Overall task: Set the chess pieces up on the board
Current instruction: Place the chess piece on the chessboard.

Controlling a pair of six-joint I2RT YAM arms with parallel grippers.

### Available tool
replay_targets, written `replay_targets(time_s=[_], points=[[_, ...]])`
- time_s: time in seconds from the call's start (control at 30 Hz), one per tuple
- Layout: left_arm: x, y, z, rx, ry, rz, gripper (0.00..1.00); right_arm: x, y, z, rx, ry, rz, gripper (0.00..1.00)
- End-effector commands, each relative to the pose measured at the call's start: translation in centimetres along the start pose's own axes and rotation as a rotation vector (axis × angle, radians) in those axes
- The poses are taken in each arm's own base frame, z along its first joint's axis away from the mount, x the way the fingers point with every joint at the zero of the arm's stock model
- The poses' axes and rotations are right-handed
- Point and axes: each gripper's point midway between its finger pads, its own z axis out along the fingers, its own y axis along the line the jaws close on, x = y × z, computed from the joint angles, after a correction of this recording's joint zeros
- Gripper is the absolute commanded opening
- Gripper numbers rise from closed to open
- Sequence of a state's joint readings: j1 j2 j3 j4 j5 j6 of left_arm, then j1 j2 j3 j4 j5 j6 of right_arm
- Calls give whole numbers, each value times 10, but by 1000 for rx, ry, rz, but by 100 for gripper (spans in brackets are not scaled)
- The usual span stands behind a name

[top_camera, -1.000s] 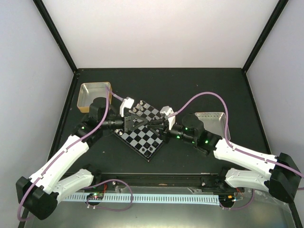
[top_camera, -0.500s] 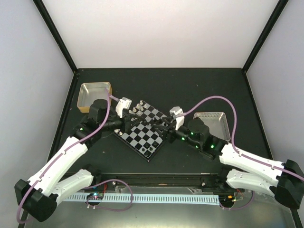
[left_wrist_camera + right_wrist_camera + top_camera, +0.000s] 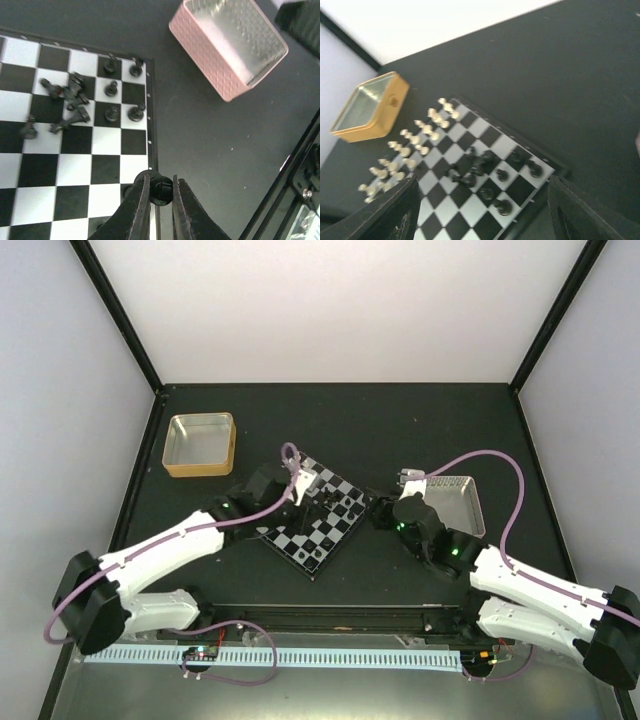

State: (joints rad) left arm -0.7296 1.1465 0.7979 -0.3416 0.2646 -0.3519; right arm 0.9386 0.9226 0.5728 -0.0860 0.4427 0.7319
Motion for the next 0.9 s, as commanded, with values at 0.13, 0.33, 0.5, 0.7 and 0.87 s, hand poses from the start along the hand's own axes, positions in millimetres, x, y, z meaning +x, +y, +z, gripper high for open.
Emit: replay_targets(time_s=[0.13,0.33,0.5,0.7,0.87], points=[[19,-7,52,-49,58,69,2,12,-48,-2,200,-10,118,71],[42,0,83,-64,127,94,2,11,-49,-2,201,-15,120,71],[46,3,92,-92,147,104,2,13,-49,-1,200,-7,116,71],[53,9,97,-117,170,112,1,14,-49,1,201,0,109,71],[55,10,101,-118,179,108,2,16,-47,3,200,8,105,71]])
